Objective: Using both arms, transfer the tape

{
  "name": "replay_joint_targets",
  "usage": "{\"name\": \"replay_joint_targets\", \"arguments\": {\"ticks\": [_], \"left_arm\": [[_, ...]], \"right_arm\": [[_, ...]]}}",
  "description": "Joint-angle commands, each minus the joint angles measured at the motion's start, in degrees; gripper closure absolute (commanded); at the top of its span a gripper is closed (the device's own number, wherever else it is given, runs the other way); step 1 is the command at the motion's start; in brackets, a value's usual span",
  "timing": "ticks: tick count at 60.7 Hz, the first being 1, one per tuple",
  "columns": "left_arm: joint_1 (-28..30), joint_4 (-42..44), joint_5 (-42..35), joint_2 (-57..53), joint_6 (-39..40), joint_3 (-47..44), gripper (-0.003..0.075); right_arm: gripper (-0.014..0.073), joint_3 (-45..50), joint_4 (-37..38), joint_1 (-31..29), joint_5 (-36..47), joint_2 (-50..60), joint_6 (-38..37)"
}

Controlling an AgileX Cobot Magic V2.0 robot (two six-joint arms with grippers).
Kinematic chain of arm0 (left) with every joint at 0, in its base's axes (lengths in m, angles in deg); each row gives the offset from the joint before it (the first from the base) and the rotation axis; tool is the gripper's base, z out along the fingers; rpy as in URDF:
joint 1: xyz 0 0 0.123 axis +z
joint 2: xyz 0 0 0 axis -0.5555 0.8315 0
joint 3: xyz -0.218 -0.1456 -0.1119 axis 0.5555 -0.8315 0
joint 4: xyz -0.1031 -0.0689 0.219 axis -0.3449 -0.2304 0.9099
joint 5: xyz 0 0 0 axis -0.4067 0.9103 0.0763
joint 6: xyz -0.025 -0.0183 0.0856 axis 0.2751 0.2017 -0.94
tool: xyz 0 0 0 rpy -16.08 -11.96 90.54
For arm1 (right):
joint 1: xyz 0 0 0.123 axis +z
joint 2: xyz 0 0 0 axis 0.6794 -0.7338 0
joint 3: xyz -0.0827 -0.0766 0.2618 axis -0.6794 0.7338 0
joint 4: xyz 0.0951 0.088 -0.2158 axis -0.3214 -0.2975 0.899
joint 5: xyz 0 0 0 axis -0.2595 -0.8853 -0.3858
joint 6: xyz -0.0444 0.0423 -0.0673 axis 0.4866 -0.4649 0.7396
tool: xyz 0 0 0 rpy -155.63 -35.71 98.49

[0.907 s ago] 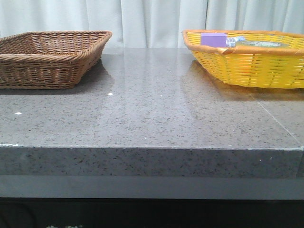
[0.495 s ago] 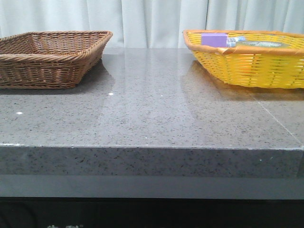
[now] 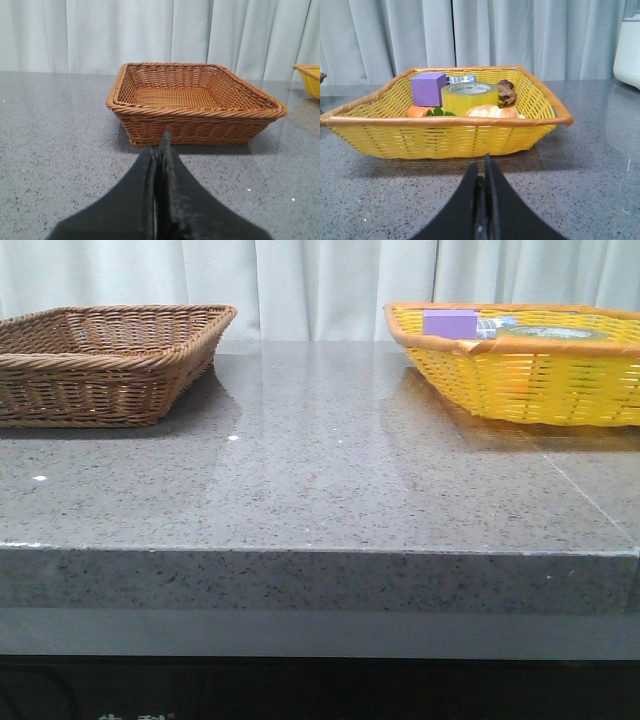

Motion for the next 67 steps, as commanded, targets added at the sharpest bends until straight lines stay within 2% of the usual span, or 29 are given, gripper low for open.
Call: {"name": "replay_joint_targets", "arguments": {"ticks": [1,9,14,27,34,42,52,67], "left_arm": [[0.1,-2.0,-5.7,-1.0,0.3,-1.4,0.0740],[0.1,-5.0,-4.7,-0.9,0.3,3.8,0.0740],[0.1,-5.0,-1.1,-0.3,0.3,9.6,0.0740],[0.1,-4.7,12.3,6.8,0.3,26.8,0.0740],[0.1,-4.7,20.3,13.8,0.3,36.2,0.0740],[0.1,-4.7,26.1,20.9,0.3,43.9,0.0740],[0.1,-4.7,27.8,28.1,0.2,48.0,0.0740],[0.1,-4.9,28.6,35.0,0.2,48.0,0.0740]], "right_arm": [[0.0664,-2.0,0.5,-0.4,5.9,1.5,0.2],[0.0664,-7.0,0.1,-0.4,0.3,1.5,0.2],[0.0664,-11.8,0.1,-0.4,-4.8,1.5,0.2],[0.0664,-27.5,0.1,-0.4,-16.1,-3.6,0.2],[0.0664,-36.7,0.1,-0.4,-22.2,-9.6,0.2],[0.0664,-45.2,0.1,-0.4,-29.3,-16.4,0.2],[0.0664,-51.6,0.1,-0.4,-37.0,-24.2,0.2],[0.0664,-51.6,0.1,-0.4,-40.3,-32.0,0.2]]}}
